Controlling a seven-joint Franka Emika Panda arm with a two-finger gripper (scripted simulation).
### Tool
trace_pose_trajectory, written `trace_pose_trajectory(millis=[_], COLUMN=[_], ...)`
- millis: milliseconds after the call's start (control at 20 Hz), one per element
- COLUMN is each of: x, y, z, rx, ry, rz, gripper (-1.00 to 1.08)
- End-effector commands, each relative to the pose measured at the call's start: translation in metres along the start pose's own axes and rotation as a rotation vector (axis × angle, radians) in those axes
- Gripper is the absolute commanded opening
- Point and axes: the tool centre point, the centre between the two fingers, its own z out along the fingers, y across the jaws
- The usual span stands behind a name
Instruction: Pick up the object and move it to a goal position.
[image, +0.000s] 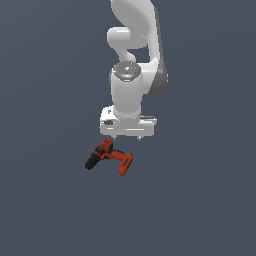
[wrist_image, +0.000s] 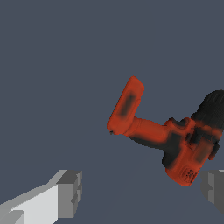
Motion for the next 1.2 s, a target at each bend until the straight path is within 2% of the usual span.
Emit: trace_pose_trajectory(millis=[0,350,650,1150], x=[0.0,0.004,0.001,-0.02], y=[0.0,-0.003,0.002,0.043], z=[0.0,-0.01,-0.003,0.044], rx=[0.0,0.007,0.011,0.032], ry=[0.0,0.012,0.013,0.022], rz=[0.0,-0.014,0.012,0.206], gripper=[1.08,1.08,1.08,1.08])
